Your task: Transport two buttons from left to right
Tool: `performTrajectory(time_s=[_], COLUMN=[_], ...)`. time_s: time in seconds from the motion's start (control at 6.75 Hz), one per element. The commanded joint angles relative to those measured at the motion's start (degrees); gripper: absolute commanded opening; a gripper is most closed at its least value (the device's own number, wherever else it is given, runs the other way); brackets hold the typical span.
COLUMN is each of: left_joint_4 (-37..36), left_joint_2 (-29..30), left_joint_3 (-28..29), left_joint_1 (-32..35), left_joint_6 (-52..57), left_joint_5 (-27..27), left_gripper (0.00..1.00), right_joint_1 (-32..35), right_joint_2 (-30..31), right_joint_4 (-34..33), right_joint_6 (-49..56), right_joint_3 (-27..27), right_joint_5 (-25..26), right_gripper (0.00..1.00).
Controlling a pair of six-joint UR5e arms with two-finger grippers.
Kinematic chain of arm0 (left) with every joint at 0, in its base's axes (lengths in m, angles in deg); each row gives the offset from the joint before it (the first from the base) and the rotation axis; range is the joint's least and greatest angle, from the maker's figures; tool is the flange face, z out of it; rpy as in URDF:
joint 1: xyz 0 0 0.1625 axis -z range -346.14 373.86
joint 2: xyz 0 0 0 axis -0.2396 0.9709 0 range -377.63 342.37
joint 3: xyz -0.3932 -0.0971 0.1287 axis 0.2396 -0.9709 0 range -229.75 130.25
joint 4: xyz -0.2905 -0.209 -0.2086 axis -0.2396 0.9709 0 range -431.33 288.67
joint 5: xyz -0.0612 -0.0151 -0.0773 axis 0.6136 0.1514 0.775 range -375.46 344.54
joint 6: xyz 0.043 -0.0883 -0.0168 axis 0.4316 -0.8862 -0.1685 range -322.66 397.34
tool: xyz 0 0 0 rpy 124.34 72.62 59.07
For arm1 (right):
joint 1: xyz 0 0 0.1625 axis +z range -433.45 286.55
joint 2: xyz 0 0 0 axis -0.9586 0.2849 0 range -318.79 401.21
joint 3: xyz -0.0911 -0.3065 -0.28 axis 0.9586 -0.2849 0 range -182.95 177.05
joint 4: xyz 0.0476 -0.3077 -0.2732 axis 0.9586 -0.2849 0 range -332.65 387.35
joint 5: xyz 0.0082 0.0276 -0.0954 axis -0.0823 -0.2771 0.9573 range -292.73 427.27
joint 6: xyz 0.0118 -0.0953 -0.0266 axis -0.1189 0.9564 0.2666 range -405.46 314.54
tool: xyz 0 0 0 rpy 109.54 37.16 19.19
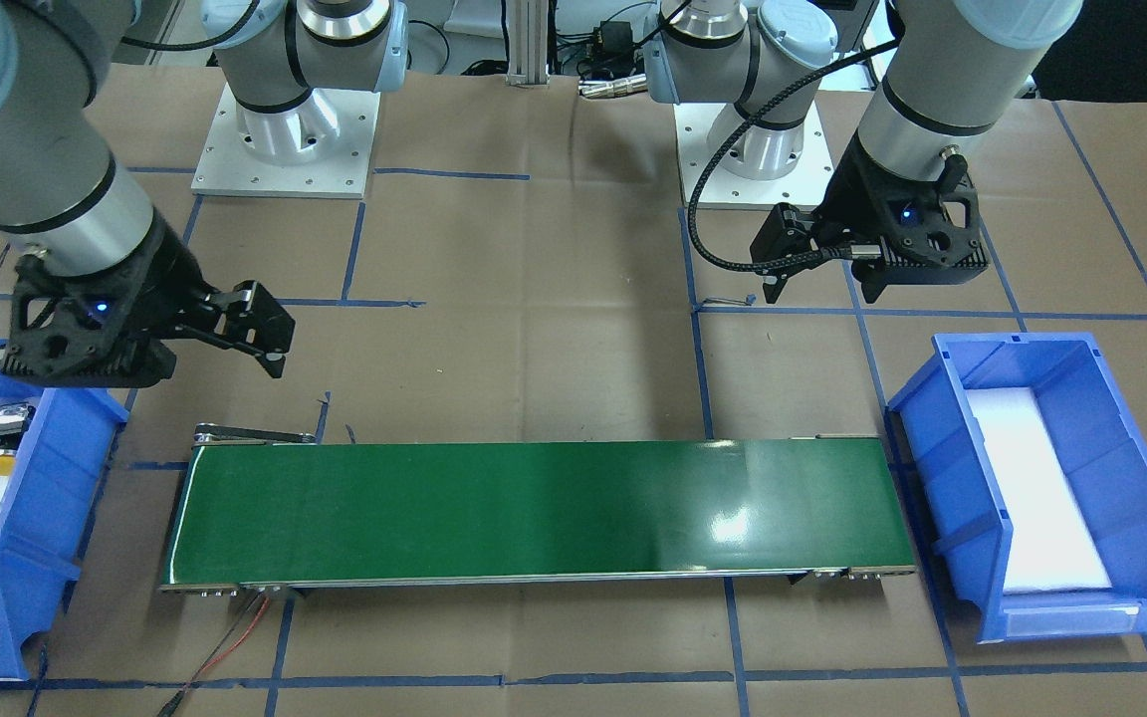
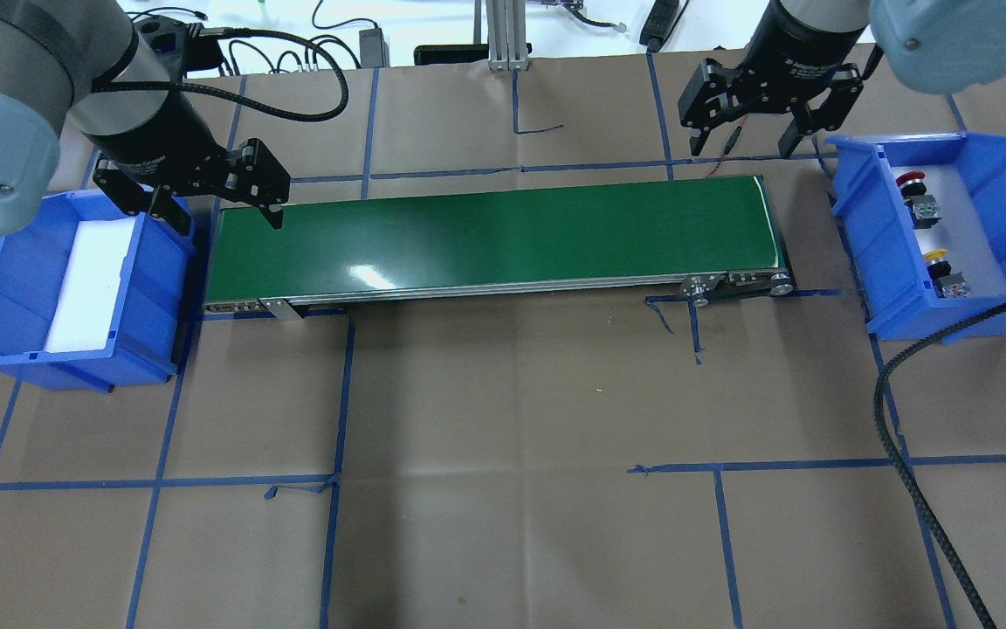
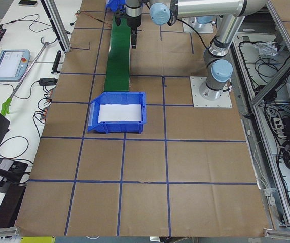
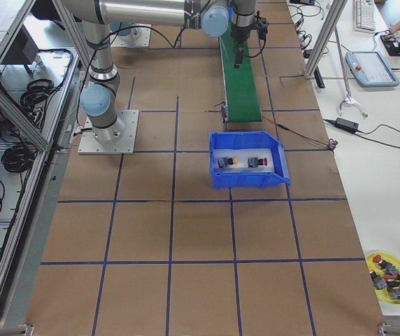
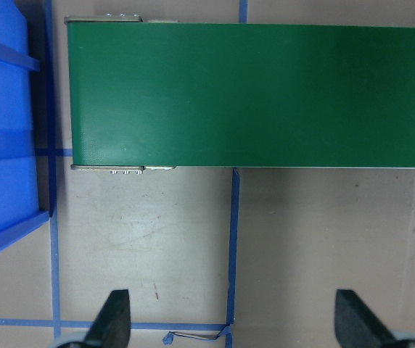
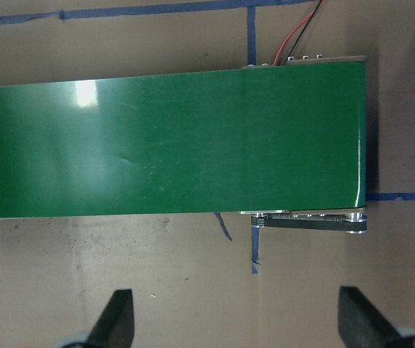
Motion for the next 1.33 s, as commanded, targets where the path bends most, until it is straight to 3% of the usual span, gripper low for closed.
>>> performTrajectory(time_s=[0.0,0.15,0.3,0.74,1.19], left_joint_4=[0.0,0.0,0.0,0.0,0.0], left_joint_2=[0.0,0.0,0.0,0.0,0.0], left_joint_3=[0.0,0.0,-0.09,0.0,0.09], left_joint_1=[0.0,0.0,0.0,0.0,0.0], left_joint_6=[0.01,0.01,0.1,0.1,0.1], left_joint_5=[0.0,0.0,0.0,0.0,0.0], left_gripper=[1.0,1.0,1.0,1.0,1.0], right_joint_1=[1.91,1.91,1.91,1.83,1.83], right_joint_2=[6.97,10.32,10.87,11.14,11.32], right_joint_4=[-0.87,-3.06,-5.52,-5.28,-5.36], right_joint_6=[-3.94,-4.4,-3.89,-3.53,-3.44], right_joint_3=[8.04,12.71,13.54,13.46,13.28], right_joint_5=[-0.1,-0.19,0.16,3.04,2.27], right_gripper=[1.0,1.0,1.0,1.0,1.0])
